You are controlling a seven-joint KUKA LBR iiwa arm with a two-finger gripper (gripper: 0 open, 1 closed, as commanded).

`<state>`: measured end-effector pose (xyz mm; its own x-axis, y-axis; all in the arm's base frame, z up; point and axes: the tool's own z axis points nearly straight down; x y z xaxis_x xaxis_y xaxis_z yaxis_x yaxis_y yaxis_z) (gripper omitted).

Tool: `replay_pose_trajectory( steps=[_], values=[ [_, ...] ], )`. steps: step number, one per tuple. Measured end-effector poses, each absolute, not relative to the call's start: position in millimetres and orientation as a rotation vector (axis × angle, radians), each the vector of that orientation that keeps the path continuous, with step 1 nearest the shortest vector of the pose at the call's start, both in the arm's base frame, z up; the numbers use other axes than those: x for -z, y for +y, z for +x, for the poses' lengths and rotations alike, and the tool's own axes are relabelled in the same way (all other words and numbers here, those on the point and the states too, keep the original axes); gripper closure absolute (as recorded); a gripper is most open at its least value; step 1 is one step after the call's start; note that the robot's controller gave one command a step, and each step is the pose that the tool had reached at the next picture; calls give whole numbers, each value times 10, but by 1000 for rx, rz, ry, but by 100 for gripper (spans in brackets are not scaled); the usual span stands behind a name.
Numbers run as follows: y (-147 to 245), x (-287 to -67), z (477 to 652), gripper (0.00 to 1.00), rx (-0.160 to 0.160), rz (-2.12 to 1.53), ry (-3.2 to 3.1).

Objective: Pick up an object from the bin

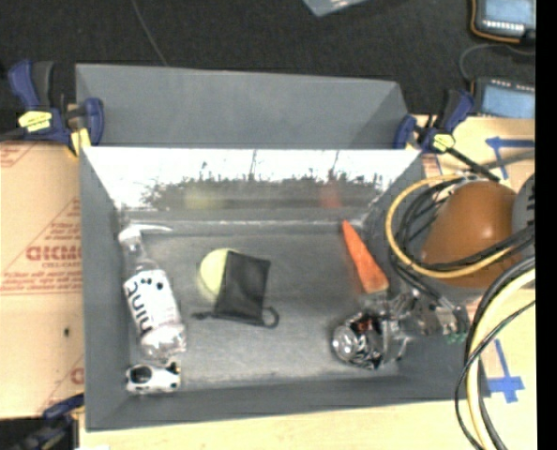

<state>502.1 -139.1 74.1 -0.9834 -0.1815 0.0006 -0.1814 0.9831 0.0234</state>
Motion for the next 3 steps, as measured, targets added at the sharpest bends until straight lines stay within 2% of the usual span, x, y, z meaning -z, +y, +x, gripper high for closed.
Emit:
replay_pose_trajectory(
  steps=[2, 3],
  values=[
    [-1545, -1542, 5014, 100, 12, 345, -3133],
    [-1514, -1940, 4951, 100, 24, 342, -3119]
  ],
)
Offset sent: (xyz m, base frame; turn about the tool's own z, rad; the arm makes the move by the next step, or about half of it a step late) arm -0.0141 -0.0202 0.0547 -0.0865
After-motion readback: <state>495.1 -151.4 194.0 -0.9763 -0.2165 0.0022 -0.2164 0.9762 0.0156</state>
